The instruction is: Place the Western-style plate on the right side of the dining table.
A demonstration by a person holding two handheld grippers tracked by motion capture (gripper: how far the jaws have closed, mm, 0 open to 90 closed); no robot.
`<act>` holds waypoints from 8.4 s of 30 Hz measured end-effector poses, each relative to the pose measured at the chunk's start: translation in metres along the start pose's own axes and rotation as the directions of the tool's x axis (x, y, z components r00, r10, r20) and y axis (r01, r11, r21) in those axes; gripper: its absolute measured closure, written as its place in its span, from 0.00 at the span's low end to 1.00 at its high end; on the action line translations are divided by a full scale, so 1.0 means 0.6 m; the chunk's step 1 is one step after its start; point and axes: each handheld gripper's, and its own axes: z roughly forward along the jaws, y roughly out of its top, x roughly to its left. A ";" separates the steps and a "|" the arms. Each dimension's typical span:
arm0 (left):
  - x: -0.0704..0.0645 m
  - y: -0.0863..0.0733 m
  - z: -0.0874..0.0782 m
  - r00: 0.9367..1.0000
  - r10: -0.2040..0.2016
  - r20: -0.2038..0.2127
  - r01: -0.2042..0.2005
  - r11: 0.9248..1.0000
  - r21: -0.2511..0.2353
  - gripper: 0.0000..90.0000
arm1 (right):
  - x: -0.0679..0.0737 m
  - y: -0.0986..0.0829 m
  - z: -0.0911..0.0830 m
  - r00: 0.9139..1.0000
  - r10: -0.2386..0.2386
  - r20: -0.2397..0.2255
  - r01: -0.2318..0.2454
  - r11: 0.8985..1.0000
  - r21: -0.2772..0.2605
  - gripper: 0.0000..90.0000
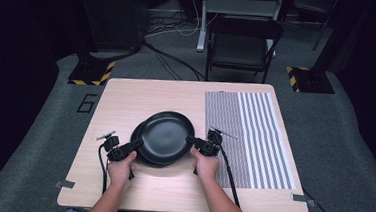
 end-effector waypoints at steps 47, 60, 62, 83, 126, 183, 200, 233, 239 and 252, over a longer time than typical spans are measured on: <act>-0.049 0.044 -0.043 0.998 0.055 0.028 -0.052 0.995 -0.079 0.90 | 0.063 0.028 -0.032 0.997 -0.045 -0.058 0.044 0.999 -0.022 0.90; -0.071 0.043 -0.034 0.996 0.071 0.047 -0.067 0.995 -0.077 0.89 | 0.061 0.039 -0.055 0.997 -0.053 -0.058 0.051 0.998 -0.045 0.90; -0.075 0.044 -0.032 0.996 0.073 0.048 -0.069 0.995 -0.078 0.89 | 0.060 0.040 -0.059 0.997 -0.047 -0.058 0.044 0.998 -0.047 0.90; -0.131 0.039 0.001 0.989 0.115 0.087 -0.112 0.993 -0.048 0.90 | 0.038 0.062 -0.114 0.998 -0.031 -0.046 0.026 0.994 -0.107 0.90; -0.230 0.002 0.084 0.972 0.158 0.172 -0.165 0.986 0.028 0.90 | -0.027 0.094 -0.227 0.999 0.033 0.005 -0.031 0.981 -0.192 0.90; -0.323 -0.069 0.218 0.952 0.186 0.243 -0.228 0.961 0.156 0.90 | -0.153 0.119 -0.330 0.993 0.096 0.069 -0.071 0.950 -0.303 0.90; -0.315 -0.102 0.258 0.961 0.160 0.226 -0.203 0.962 0.184 0.89 | -0.192 0.127 -0.331 0.989 0.102 0.108 -0.067 0.957 -0.283 0.90; -0.285 -0.122 0.312 0.979 0.153 0.136 -0.183 0.952 0.245 0.89 | -0.266 0.125 -0.279 0.977 0.185 0.109 -0.154 0.957 -0.245 0.89; -0.282 -0.120 0.318 0.980 0.157 0.123 -0.182 0.954 0.239 0.89 | -0.263 0.130 -0.270 0.970 0.214 0.113 -0.182 0.953 -0.243 0.89; -0.282 -0.121 0.330 0.983 0.147 0.111 -0.171 0.953 0.250 0.88 | -0.272 0.135 -0.263 0.964 0.230 0.134 -0.191 0.947 -0.259 0.89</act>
